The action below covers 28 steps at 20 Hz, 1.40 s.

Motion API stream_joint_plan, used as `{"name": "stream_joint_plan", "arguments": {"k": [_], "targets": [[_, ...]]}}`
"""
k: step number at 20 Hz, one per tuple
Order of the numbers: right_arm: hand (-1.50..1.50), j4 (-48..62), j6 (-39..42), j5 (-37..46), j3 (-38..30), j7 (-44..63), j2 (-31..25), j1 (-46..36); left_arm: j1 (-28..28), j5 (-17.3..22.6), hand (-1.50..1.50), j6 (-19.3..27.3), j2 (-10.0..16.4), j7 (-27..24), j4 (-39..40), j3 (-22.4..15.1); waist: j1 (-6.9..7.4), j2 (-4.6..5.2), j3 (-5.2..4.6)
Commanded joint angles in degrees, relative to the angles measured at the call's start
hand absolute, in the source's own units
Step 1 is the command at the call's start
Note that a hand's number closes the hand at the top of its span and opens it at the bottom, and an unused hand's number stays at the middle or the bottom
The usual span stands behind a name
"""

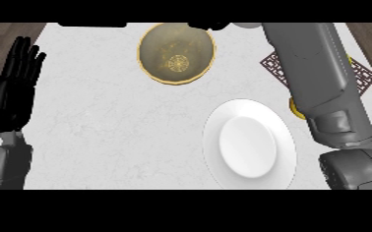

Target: Pick the can from the plate and place it in the bowl

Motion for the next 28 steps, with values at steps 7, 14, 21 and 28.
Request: {"name": "stream_joint_plan", "arguments": {"k": [7, 14, 21, 28], "targets": [[1.5, 14.4, -13.4, 7.7, 4.9, -0.8, 5.7, -1.9, -1.3, -0.8, 0.0, 0.8, -1.4, 0.8, -0.7, -1.2, 0.84, 0.45, 0.01], [-1.5, 23.9, -25.7, 5.9, 4.2, 2.3, 8.7, 2.7, -0.6, -0.3, 0.0, -1.5, -0.7, -2.2, 2.2, -0.6, 1.92, 0.78, -0.01], [-1.5, 28.6, -28.3, -6.8, -2.2, -4.7, 8.8, 1.8, -6.0, -0.9, 0.0, -0.1, -2.0, -0.9, 4.2, -1.9, 3.0, 1.11, 0.06], [-1.5, 25.0, -41.1, -10.7, -9.3, -13.5, 8.7, 3.1, -4.5, -0.9, 0.0, 0.3, -1.0, 0.8, 2.5, -1.0, 1.83, 0.95, 0.09]]}}
